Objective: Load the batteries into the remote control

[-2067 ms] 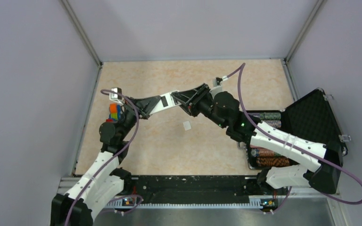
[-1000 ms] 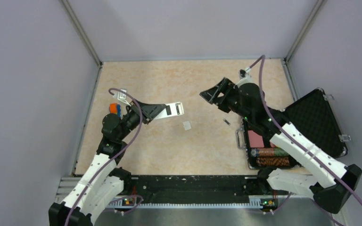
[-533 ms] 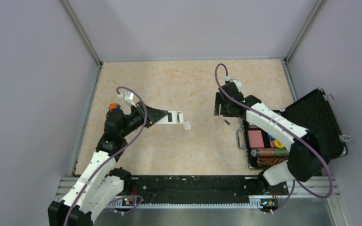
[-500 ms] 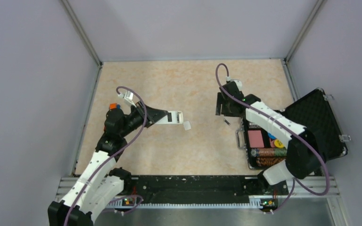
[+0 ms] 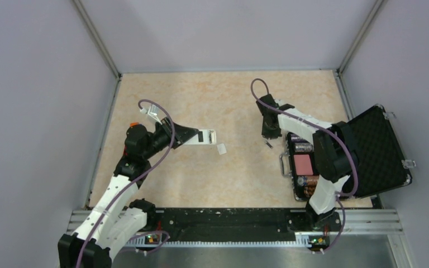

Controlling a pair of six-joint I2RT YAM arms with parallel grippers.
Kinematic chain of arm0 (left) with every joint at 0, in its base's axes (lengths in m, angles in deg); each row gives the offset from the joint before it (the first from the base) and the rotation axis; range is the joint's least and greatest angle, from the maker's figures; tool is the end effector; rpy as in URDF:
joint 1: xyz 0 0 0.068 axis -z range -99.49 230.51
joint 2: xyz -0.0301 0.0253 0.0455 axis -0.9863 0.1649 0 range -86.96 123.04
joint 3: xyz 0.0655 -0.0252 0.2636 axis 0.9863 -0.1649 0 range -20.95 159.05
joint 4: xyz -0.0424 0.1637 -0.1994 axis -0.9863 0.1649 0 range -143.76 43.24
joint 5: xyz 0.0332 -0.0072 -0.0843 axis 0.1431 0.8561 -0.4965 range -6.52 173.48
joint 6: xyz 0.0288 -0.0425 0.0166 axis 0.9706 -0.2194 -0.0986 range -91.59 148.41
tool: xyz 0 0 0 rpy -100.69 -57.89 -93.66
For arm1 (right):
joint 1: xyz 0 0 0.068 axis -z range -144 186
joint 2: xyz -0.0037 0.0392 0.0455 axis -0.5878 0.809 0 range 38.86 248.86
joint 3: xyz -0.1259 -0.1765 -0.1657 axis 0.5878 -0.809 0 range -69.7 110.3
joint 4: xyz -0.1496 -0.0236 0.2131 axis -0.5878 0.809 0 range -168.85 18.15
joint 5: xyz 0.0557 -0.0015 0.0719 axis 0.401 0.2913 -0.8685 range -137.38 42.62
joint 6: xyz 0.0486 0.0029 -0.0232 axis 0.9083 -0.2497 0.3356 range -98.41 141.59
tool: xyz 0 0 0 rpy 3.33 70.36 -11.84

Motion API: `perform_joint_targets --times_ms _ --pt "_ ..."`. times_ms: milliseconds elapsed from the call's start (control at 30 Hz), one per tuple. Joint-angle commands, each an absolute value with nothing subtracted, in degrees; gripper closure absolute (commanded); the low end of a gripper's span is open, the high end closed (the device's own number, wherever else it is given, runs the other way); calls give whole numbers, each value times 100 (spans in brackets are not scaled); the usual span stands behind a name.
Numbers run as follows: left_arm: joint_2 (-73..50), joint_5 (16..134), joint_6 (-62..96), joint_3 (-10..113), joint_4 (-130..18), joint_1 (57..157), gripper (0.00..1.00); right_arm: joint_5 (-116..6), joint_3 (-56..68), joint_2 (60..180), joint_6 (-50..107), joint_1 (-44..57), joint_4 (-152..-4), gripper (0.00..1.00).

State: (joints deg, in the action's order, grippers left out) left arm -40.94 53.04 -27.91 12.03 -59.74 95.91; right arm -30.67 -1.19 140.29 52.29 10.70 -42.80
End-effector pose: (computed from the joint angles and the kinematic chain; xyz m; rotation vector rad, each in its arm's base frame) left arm 0.1810 -0.0686 0.2937 -0.2270 1.8652 -1.3486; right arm 0.3203 0.1401 0.1887 0.1992 2.6748 -0.1142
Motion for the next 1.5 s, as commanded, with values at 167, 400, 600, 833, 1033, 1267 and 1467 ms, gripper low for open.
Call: perform_joint_targets --times_ms 167,400,600,833,1033,1267,1467 --pt "-4245 5279 -2797 1277 -6398 9545 100 -2900 240 14562 5178 1111 -4308 91" --pt "-4232 5255 -2845 1238 -6497 9528 100 -3547 -99 14436 4573 1112 -4388 92" --pt "-4226 5223 -2863 1211 -6600 9528 100 -4215 -559 14075 3979 1110 -4468 92" --pt "-4230 5250 -2873 1151 -6641 9528 100 -4220 -701 13544 3975 1088 -4383 94" --pt "-4320 5357 -2806 1105 -6574 9512 100 -4324 -568 13015 5021 1057 -4363 91" --pt "-4491 5533 -2668 1091 -6362 9482 100 -4389 -914 12476 6002 472 -4540 66" --pt "-4583 5824 -2490 1181 -6089 9467 100 -4474 -1914 11834 7913 117 -5340 59"
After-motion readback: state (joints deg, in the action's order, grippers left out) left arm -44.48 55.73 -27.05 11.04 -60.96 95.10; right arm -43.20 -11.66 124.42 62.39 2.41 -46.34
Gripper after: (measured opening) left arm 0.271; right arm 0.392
